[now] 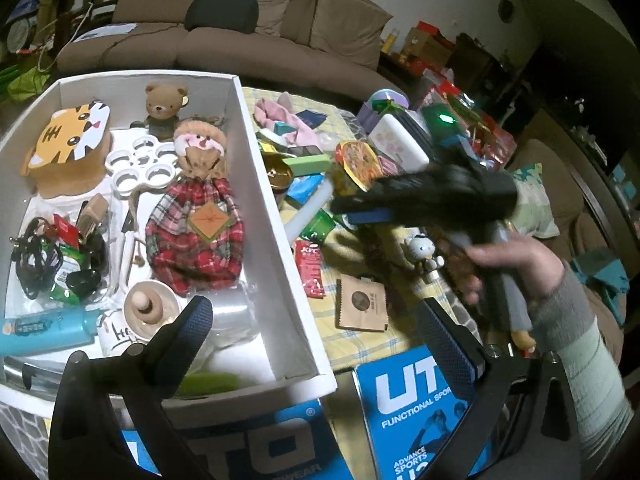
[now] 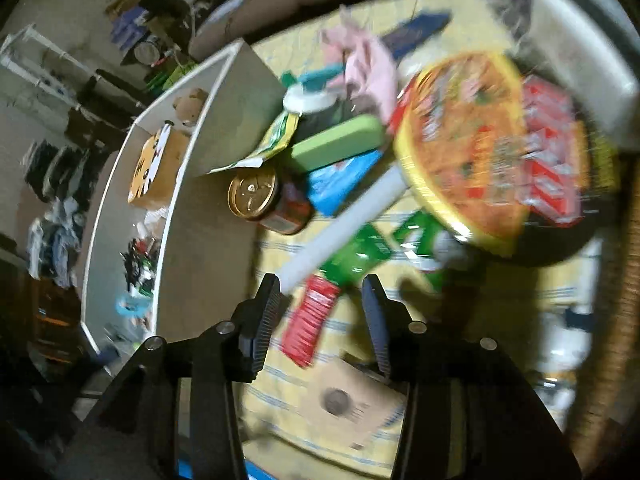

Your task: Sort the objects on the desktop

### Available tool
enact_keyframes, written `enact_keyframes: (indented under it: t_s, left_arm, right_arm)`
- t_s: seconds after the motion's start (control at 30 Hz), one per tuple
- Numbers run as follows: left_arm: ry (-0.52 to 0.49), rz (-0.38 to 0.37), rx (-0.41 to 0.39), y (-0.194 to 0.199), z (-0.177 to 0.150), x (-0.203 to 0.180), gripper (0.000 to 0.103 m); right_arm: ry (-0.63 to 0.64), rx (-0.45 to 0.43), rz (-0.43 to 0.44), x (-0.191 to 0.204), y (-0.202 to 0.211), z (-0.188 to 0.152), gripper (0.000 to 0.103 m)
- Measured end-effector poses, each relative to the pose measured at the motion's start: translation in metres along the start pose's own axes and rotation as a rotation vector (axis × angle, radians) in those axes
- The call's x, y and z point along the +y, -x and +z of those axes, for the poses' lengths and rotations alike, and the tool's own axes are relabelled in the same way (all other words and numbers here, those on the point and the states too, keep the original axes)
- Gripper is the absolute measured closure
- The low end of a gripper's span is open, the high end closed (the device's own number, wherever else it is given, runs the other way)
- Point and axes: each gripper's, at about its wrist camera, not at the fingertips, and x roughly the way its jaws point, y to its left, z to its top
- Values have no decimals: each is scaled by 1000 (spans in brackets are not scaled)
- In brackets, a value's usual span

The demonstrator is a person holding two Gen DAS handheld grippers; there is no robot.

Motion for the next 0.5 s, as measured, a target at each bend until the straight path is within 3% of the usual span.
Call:
enact_keyframes:
  t_s: [0.2, 0.37, 0.43, 0.5]
  left_arm:
    - [9, 7, 5, -1, 1, 2, 0]
    - [-4, 22, 0, 3, 2, 1, 0]
    - [-13, 30, -4, 5, 3, 0, 0]
    - [-14, 27, -4, 5, 3, 0, 0]
  right_arm:
    - [-124, 137, -20, 0, -58, 27, 61]
    - [-72, 172, -120, 14, -81, 32, 62]
    - [14, 153, -200, 25, -82, 28, 89]
    - [37, 127, -185, 25, -74, 23, 96]
